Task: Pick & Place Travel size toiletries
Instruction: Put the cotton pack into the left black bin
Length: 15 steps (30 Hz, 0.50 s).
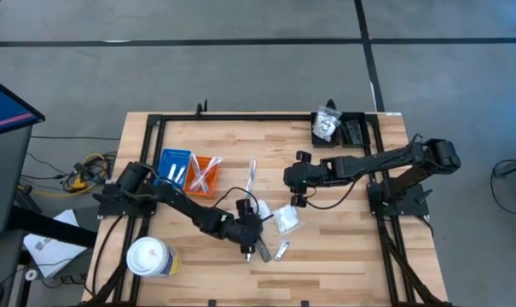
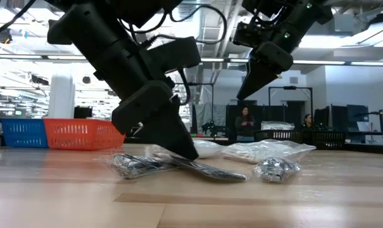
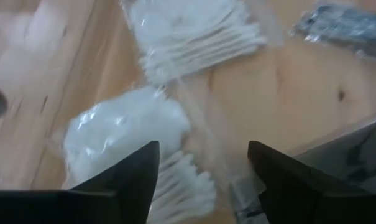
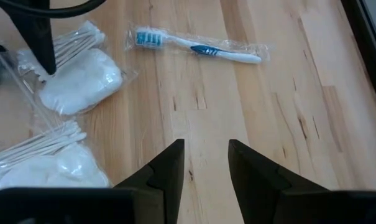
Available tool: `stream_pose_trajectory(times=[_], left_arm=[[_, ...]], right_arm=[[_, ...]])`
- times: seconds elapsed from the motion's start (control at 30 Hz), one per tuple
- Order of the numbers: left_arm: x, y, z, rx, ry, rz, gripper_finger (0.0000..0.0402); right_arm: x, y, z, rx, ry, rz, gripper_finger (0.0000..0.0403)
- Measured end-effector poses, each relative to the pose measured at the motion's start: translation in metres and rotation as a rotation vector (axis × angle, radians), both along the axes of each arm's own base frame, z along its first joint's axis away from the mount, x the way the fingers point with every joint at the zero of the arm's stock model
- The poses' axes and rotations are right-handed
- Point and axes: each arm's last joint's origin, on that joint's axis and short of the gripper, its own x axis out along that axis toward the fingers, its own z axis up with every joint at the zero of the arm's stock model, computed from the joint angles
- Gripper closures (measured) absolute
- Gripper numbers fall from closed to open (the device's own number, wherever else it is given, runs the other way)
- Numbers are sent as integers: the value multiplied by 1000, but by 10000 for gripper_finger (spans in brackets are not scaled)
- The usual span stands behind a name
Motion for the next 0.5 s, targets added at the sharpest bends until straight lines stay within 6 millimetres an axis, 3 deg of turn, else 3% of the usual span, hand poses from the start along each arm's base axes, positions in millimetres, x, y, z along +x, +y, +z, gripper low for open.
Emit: stream_pose_trajectory(times=[0.17, 0.4, 0.5], left_arm=[[-3, 1, -2, -12, 28, 29, 225], [-3, 4, -2, -29, 25, 74, 375], [-4, 4, 1, -45, 16, 86, 391]], right_arm=[[0, 2, 0, 0, 3, 7, 285], [0, 2, 0, 0, 2, 7, 285], [0, 2, 0, 0, 3, 8, 285]])
